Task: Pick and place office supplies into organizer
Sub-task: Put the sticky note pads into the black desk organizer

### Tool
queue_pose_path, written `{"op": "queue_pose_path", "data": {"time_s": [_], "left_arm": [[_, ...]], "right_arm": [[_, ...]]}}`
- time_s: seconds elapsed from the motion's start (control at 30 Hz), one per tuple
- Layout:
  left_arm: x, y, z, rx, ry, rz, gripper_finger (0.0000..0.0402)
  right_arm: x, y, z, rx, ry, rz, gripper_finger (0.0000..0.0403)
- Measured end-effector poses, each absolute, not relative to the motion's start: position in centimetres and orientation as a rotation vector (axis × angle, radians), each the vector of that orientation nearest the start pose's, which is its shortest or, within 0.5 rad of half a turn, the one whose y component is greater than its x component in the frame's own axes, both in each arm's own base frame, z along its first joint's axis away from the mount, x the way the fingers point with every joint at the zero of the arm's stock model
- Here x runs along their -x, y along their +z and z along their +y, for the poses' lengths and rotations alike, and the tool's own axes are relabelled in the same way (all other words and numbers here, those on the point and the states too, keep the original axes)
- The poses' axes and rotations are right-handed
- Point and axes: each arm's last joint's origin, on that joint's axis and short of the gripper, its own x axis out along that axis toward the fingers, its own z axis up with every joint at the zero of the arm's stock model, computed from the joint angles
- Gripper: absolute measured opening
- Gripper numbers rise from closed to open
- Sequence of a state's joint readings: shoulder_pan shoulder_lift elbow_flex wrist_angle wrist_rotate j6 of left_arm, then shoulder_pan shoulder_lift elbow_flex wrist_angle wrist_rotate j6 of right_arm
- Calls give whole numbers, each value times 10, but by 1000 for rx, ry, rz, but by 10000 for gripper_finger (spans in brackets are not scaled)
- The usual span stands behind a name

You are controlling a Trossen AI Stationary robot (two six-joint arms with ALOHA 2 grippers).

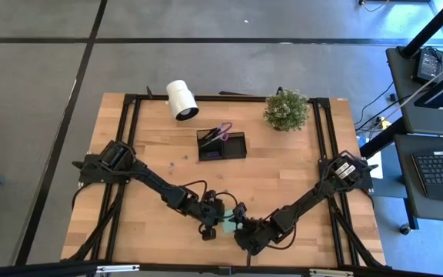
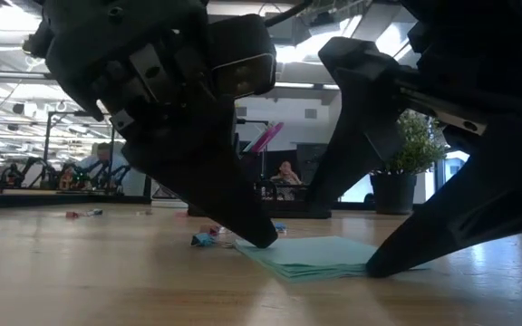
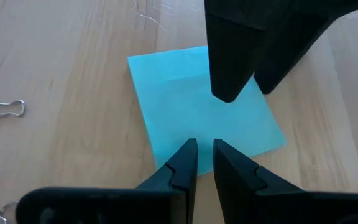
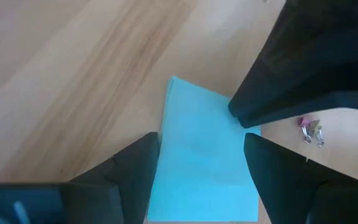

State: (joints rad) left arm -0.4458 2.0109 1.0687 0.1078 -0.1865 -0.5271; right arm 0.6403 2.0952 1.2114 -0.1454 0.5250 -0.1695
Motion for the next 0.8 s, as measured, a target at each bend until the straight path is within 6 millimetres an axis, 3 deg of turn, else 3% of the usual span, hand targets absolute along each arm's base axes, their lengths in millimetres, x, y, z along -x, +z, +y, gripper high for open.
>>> {"op": "queue_pose_path", "data": {"time_s": [0.43, 0.8], "left_arm": [[-351, 106, -162, 133, -83, 881, 47], [-352, 107, -166, 182, -159, 880, 40]], "right_arm": [[-331, 101, 228, 750, 147, 843, 244], [-335, 101, 220, 785, 71, 835, 244]]}}
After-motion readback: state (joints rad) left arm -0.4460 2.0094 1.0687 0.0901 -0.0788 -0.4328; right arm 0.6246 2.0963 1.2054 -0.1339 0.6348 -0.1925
